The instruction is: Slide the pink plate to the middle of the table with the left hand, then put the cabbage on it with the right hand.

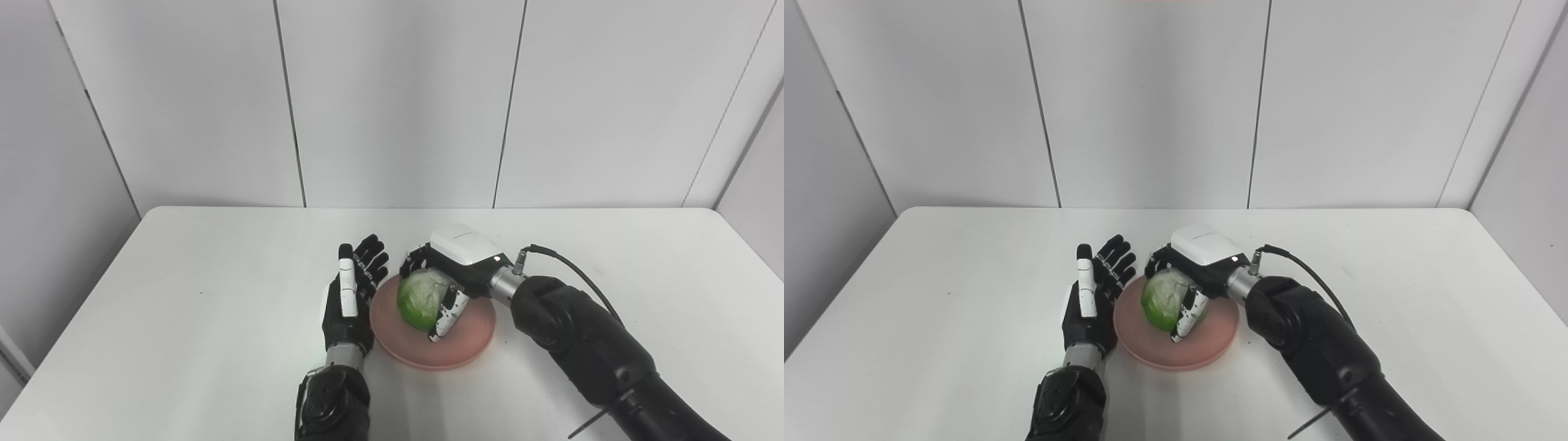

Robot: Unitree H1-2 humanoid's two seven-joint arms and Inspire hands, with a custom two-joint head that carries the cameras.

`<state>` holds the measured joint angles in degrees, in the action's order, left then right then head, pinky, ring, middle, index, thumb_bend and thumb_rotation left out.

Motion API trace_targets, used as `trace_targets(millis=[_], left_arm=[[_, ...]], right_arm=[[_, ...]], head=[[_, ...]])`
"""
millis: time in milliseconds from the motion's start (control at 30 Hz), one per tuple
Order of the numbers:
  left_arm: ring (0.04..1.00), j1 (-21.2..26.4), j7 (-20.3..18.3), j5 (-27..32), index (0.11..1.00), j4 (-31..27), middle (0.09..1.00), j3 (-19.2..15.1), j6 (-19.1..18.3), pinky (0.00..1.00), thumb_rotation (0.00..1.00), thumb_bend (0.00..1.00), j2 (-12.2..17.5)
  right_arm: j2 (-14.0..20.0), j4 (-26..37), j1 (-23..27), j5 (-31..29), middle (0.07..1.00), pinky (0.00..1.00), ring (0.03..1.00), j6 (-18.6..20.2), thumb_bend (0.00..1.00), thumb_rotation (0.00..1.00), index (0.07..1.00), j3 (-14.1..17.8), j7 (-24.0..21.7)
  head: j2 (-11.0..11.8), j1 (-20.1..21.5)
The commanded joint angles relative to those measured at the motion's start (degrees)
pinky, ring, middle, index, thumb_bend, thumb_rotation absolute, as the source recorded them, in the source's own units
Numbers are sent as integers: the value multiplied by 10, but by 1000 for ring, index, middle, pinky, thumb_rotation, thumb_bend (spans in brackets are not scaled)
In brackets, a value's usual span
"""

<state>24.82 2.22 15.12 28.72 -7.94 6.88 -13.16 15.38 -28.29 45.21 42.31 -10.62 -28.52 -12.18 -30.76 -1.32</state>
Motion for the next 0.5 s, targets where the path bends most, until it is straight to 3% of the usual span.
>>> trace_targets(millis=[0, 67, 133, 167, 200, 233, 300, 400, 467], left_arm=[[822, -38, 21, 5, 737, 30, 806, -6, -36, 849, 885, 842, -20], [823, -38, 22, 6, 718, 30, 802, -6, -37, 845, 878, 841, -23], [826, -38, 22, 7, 719, 30, 806, -6, -37, 849, 878, 843, -24], [828, -38, 21, 7, 724, 30, 812, -6, -37, 862, 880, 849, -24], [828, -38, 20, 7, 725, 31, 812, -5, -36, 864, 880, 849, -23], [830, -37, 19, 7, 728, 32, 814, -5, -35, 870, 881, 851, -23], [833, -37, 18, 9, 729, 32, 819, -6, -36, 880, 885, 847, -23], [845, -38, 15, 12, 723, 32, 828, -6, -36, 900, 885, 834, -21], [843, -39, 15, 12, 722, 30, 827, -5, -37, 893, 885, 836, -21]], right_arm=[[1, -3, 4, 4, 484, 349, 444, -6, 520, 0, 514, 0, 10], [2, -1, 2, 0, 493, 372, 457, -8, 521, 0, 501, 1, 13], [3, 0, 1, -5, 593, 395, 461, -8, 515, 0, 498, 3, 13], [4, 6, 0, -7, 670, 440, 547, -4, 521, 101, 498, 4, 9], [4, 11, -1, -10, 678, 446, 558, 1, 522, 108, 498, 5, 4], [5, 15, -1, -12, 699, 474, 594, 4, 693, 105, 584, 6, -1], [10, 19, 0, -19, 754, 562, 695, 2, 856, 155, 665, 5, -14], [16, 23, -1, -29, 817, 659, 787, -11, 985, 260, 699, 9, -27], [18, 26, -1, -38, 841, 692, 814, -12, 999, 293, 709, 10, -37]], head=[[-1, -1], [-1, -1], [-1, -2], [-1, -2], [-2, -2], [-2, -2], [-2, 0], [-4, 0], [-4, 0]])
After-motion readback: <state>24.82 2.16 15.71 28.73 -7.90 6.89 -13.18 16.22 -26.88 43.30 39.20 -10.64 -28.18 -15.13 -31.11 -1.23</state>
